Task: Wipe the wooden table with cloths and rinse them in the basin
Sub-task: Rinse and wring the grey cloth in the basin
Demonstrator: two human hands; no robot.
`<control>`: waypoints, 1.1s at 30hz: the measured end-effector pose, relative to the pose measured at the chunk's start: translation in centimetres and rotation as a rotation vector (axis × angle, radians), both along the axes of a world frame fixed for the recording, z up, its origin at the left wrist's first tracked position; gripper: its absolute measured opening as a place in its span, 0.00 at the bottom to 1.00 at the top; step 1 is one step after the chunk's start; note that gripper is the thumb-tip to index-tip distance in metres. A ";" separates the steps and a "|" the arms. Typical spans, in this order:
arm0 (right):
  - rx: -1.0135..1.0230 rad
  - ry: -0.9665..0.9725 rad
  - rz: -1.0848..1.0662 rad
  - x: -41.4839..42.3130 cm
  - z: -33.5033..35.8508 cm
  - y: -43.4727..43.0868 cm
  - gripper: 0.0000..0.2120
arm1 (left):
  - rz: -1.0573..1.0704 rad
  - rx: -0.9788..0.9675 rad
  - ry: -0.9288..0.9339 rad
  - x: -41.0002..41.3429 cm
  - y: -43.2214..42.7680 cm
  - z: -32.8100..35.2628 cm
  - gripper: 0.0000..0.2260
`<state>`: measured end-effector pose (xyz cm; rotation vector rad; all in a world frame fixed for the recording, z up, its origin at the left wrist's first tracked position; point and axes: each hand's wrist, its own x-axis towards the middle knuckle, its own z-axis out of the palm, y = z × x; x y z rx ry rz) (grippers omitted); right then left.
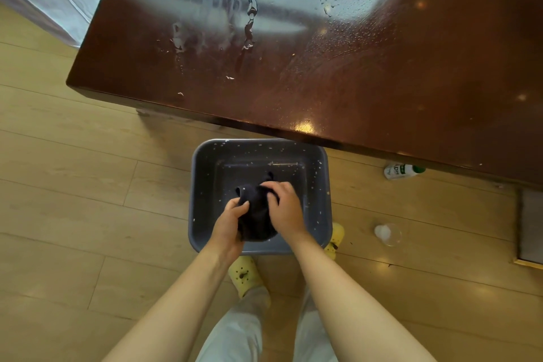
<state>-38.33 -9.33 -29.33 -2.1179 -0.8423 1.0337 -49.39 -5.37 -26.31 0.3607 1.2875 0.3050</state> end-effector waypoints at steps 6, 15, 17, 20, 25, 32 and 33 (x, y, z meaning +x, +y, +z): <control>-0.194 0.308 -0.613 2.2 -1.5 -1.1 0.13 | 0.204 -0.005 -0.033 -0.5 0.7 0.2 0.10; -0.161 0.129 -0.107 2.5 0.4 -1.9 0.17 | -0.244 0.341 0.270 0.3 1.0 1.0 0.04; -0.130 0.136 0.014 2.4 1.4 -1.2 0.18 | -0.359 0.453 0.304 0.3 1.4 1.4 0.05; -0.031 0.055 0.186 2.4 2.4 -0.2 0.22 | -0.540 0.640 0.318 0.0 1.9 2.3 0.10; 0.026 -0.108 0.396 3.1 3.7 1.2 0.24 | -0.786 0.853 0.288 -0.5 2.7 3.5 0.15; 0.091 -0.331 0.137 2.8 4.2 0.9 0.10 | -0.744 0.970 0.420 -0.3 3.4 3.7 0.12; 0.078 -0.320 0.146 2.5 4.2 0.8 0.09 | -0.742 0.968 0.425 -0.1 3.4 3.6 0.11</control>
